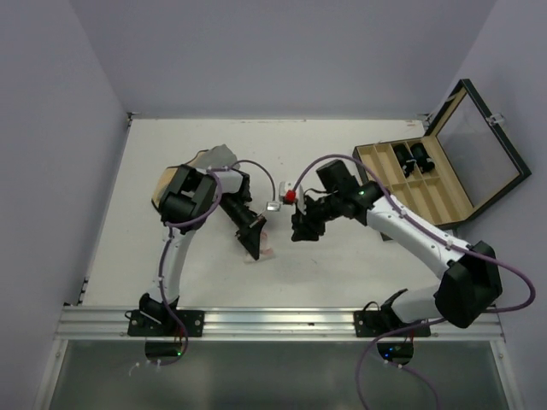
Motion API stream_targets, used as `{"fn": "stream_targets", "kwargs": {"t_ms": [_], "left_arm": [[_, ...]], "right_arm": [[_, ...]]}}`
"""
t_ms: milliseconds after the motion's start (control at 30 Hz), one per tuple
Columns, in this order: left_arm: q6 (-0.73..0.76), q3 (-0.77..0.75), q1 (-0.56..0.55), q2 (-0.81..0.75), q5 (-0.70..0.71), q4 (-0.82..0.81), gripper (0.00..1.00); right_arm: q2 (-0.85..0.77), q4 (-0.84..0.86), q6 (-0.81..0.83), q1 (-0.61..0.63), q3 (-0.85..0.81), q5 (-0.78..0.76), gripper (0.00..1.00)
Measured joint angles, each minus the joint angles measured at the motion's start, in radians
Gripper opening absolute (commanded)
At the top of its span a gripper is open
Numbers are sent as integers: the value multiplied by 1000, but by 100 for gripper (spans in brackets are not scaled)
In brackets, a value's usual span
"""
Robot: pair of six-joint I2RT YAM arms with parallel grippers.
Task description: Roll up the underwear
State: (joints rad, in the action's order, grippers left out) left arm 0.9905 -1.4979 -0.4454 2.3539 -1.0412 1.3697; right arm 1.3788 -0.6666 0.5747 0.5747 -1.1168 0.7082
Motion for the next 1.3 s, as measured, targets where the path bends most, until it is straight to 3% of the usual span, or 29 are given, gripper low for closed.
{"fn": "stream_targets", "kwargs": {"t_ms": [167,500,900,1300], "left_arm": [[1,-58,1,64,3,89,5],[24,-76,3,75,48,133,7],[32,-58,35,68,74,142,8],[50,-38,40,60,79,138,11]], "right_arm": [[49,70,40,219,76,-101,43],[298,328,88,383,89,-200,44],[410,499,87,420,102,-252,41],[370,428,135,417,36,-315,43]]}}
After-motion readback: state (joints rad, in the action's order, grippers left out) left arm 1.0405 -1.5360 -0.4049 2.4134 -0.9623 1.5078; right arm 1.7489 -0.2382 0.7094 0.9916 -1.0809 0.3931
